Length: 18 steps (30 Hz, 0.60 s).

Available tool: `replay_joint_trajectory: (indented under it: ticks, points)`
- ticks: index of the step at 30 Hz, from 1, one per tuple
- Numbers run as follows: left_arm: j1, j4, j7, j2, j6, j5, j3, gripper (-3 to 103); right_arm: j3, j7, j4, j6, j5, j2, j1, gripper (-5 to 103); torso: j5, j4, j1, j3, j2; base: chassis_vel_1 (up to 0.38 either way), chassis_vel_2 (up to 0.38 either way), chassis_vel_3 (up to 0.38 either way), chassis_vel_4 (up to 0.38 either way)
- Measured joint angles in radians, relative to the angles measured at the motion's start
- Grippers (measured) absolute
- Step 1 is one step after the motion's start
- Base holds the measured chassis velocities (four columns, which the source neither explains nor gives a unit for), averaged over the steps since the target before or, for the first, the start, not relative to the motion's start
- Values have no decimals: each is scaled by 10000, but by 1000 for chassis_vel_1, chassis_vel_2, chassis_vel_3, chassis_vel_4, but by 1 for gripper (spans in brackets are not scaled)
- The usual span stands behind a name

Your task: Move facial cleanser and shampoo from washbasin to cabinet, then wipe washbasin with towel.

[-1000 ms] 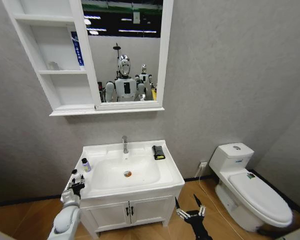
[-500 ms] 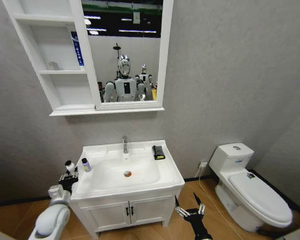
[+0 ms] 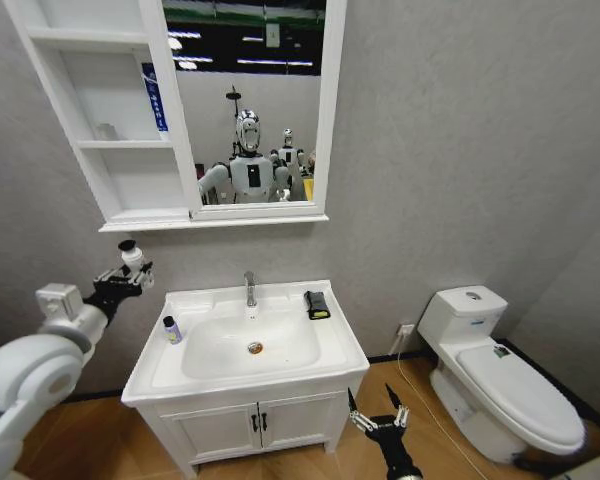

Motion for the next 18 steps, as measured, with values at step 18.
replay_joint_trajectory:
  ticks: [18]
  points:
    - [-7016, 4015, 197, 1236, 1167, -2068, 5162, 31, -23, -43, 11, 31, -69, -32, 25, 100, -3, 3, 2, 1, -1, 0, 0, 0, 0]
